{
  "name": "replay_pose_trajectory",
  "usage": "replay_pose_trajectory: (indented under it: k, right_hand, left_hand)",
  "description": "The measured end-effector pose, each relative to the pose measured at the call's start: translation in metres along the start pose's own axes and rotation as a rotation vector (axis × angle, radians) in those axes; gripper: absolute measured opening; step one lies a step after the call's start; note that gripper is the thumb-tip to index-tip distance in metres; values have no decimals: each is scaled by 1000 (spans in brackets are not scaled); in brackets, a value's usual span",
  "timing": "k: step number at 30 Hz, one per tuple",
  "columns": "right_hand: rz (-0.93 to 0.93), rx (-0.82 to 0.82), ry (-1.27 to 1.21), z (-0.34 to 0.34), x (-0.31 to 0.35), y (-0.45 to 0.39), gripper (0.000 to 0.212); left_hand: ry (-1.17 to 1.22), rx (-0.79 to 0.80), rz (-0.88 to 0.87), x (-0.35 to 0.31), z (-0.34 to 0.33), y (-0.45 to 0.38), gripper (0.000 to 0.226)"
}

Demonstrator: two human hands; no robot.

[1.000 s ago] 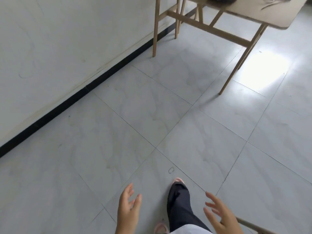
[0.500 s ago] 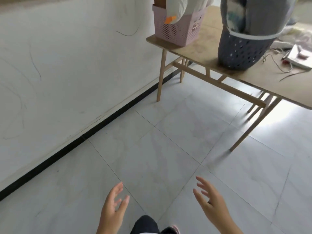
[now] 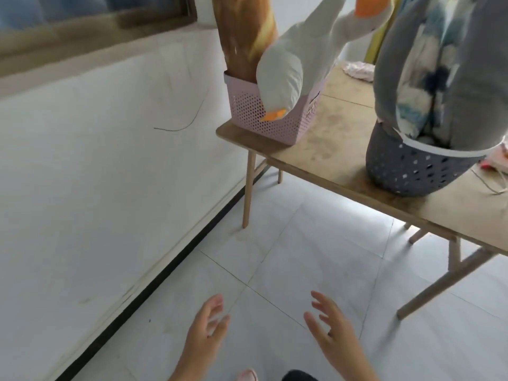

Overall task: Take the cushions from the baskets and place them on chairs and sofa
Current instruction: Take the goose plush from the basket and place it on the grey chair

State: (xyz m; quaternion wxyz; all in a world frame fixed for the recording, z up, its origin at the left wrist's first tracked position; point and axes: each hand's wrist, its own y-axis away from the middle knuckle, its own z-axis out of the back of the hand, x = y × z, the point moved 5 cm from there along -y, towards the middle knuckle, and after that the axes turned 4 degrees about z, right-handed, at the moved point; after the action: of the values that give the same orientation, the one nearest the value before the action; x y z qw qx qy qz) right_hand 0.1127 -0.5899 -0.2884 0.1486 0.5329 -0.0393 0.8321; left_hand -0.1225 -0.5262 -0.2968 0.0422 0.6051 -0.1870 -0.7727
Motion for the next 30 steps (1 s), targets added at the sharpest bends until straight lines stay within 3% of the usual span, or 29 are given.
replay_pose_trajectory:
  k: [4,7,9,13,16,18,22,26,28,30]
  right_hand:
    - [-47,-115,-33,6,20,-72,64]
    - [-119,-162,-21,11,9,-118,46]
    - [-134,-211,-18,17,0,-155,47]
    - [-123,-190,-19,32,20,-252,32]
    - [-9,-208,-14,57,56,-337,29]
    - [70,-261,-21,75,87,-389,29]
    - [198,-405,-75,107,157,-454,32]
    - [317,-558,-111,127,225,-503,33]
    - [287,-697,-82,135,244,-522,44]
    - [169,-816,-16,138,250,-535,75]
  left_hand:
    - [34,63,-37,-53,-2,-92,25]
    - [10,102,-5,-57,-13,-149,28]
    - [-18,98,9,-55,-16,-186,29]
    - [-92,85,-53,-97,-7,-270,37]
    - [-94,22,-200,-176,5,-335,63]
    - [-25,19,-234,-229,9,-374,54]
    - [-14,23,-342,-305,7,-435,71]
    - [-92,77,-507,-373,-4,-494,39]
    - [-125,156,-575,-406,-15,-518,33]
    - [-115,282,-613,-433,-30,-538,28]
